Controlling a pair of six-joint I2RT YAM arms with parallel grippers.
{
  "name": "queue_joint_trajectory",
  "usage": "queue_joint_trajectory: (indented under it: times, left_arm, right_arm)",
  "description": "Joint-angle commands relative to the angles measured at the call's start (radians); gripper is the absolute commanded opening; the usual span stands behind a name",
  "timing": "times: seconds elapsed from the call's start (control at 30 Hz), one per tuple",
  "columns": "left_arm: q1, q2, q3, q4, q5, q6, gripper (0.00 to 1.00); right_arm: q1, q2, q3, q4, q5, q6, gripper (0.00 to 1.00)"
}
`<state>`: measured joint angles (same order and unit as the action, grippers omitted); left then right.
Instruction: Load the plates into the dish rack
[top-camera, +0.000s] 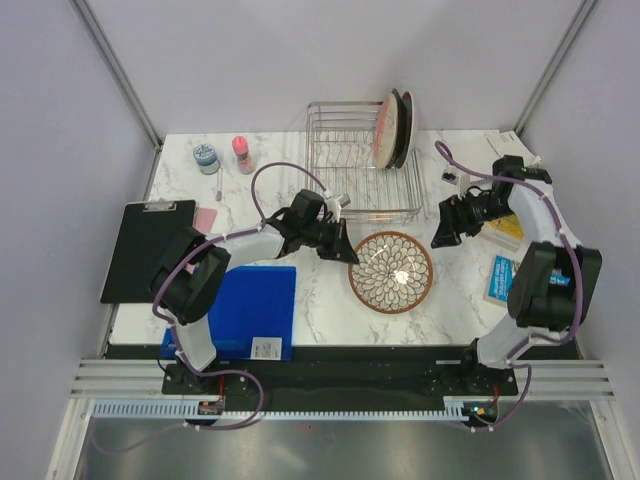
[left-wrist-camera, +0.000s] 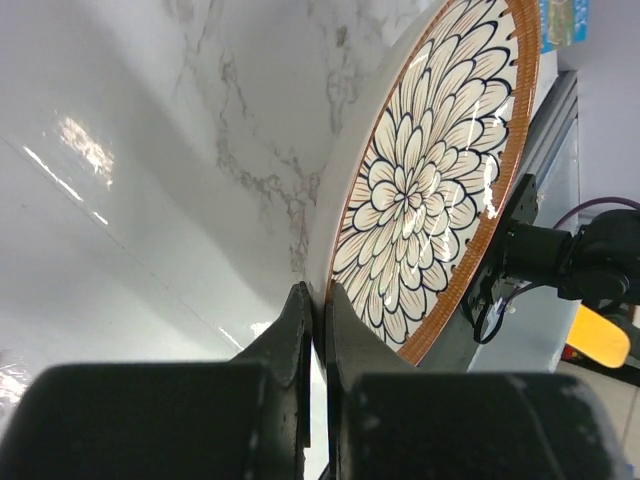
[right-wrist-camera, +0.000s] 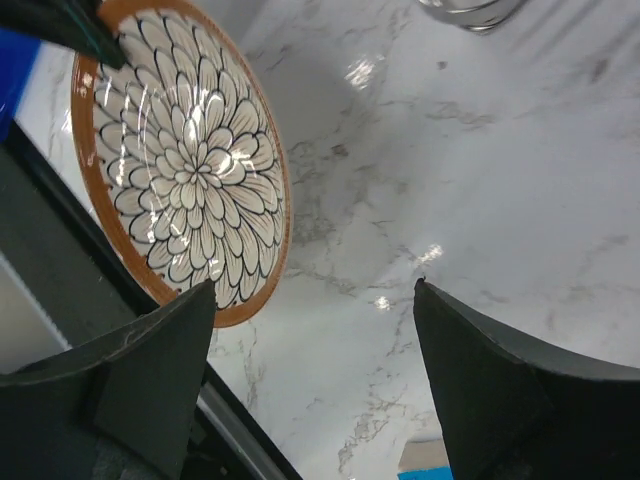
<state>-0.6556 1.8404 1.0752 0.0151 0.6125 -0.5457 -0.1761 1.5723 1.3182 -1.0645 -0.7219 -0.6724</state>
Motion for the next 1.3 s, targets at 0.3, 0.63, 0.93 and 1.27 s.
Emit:
queue_joint_trajectory:
  times: [0.3,0.63,0.93,1.27]
  left_arm:
    - [-0.004,-0.087,0.15,0.079,0.164,0.102,0.02]
    - [-0.004,-0.007,0.278,0.091,0.162,0.084,0.02]
    - [-0.004,-0.04,0.224,0.085,0.135,0.09,0.02]
    - [0.123,-0.219,0.152,-0.09,-0.201,0.269,0.57]
  right_arm:
    - [0.076,0.123,0.046,-0.396,-0.149,-0.332,0.89]
    - [0.142,0.189,0.108,-0.387,-0.229,-0.277,0.56]
    - [0.139,0.107,0.254,-0.302,-0.197,-0.106,0.1]
    - [0.168,0.051,0.547,-0.172,-0.125,0.173,0.0]
